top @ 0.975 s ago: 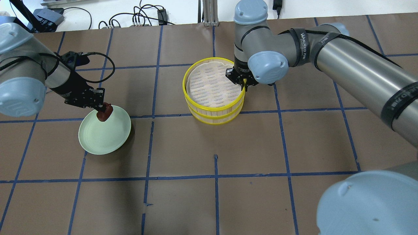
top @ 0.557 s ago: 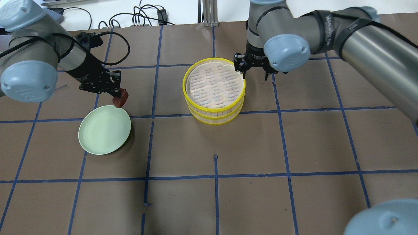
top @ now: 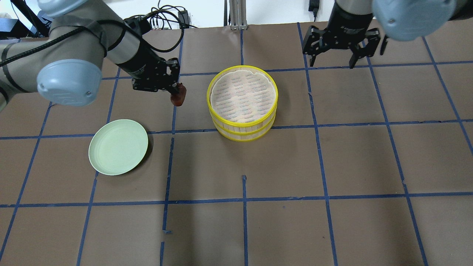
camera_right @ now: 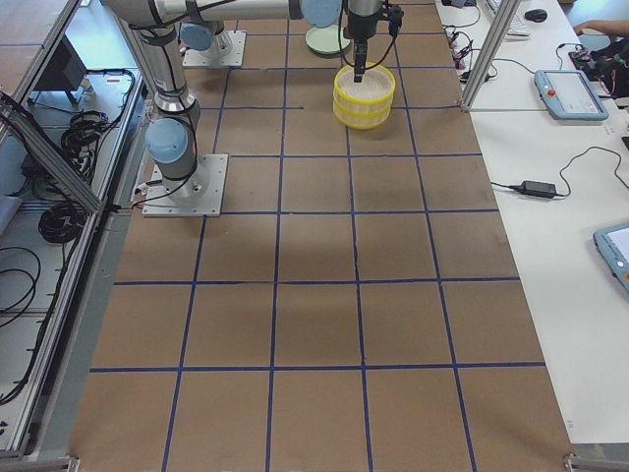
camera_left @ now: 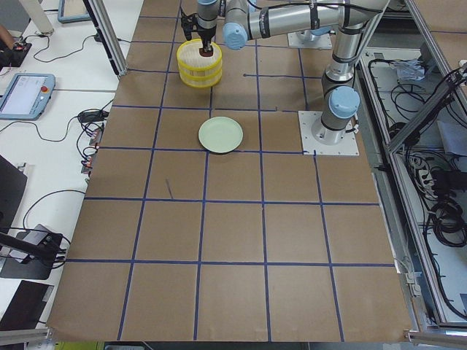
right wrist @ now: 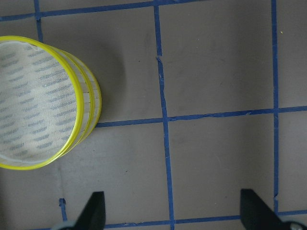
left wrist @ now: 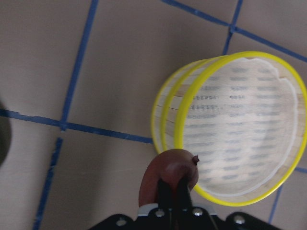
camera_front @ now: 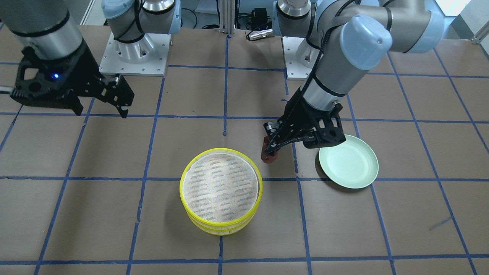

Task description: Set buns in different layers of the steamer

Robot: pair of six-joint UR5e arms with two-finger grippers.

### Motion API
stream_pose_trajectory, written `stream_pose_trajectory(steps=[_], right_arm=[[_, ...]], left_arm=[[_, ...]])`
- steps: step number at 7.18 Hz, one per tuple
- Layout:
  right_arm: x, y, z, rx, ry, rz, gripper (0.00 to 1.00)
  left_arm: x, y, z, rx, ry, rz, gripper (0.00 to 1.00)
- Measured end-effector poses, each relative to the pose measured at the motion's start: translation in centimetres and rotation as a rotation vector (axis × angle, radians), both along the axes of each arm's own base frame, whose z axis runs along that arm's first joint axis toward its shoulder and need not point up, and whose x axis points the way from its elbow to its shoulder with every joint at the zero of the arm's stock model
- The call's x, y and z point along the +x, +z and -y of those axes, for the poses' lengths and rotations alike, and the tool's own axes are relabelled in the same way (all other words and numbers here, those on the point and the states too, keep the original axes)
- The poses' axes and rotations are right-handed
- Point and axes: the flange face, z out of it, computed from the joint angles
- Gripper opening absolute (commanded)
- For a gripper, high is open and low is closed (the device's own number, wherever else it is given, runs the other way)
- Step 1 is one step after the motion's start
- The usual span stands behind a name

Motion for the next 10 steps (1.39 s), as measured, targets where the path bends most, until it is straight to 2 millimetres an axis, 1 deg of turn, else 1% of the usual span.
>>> stream_pose_trajectory(steps=[1,2,3,4,5,8,9,10], right_arm=[[-0.1,0.9,-1.0,-0.005,0.021,0.001,1.00],[0.0,1.0,-1.4,-0.002,0.035,0.003,1.00],[0.1,0.9,-1.6,0.001,0.048,0.004,1.00],[0.2,0.7,-1.6,0.004,0.055,0.004,1.00],[0.2,0.6,-1.6,0.007,0.059,0.004,1.00],[0.2,0.6,-1.6,0.007,0.071,0.001,1.00],[0.2,0.7,-1.6,0.002,0.087,-0.002,1.00],[0.2,0.8,-1.7,0.000,0.091,-0.001,1.00]], left_arm=[[-3.0,-2.1,1.0,-0.023,0.015,-0.027,0.37],[-5.1,-4.7,1.9,-0.041,0.014,-0.042,0.99],[-6.1,-6.4,2.6,-0.053,0.010,-0.048,1.00],[-6.5,-7.2,2.8,-0.058,0.009,-0.050,1.00],[-6.6,-7.2,2.9,-0.063,0.008,-0.051,1.00],[-6.1,-6.1,2.9,-0.101,-0.017,-0.028,0.99],[-4.6,-5.6,3.2,-0.131,-0.068,0.032,1.00],[-1.1,-4.3,3.3,-0.143,-0.152,0.119,1.00]])
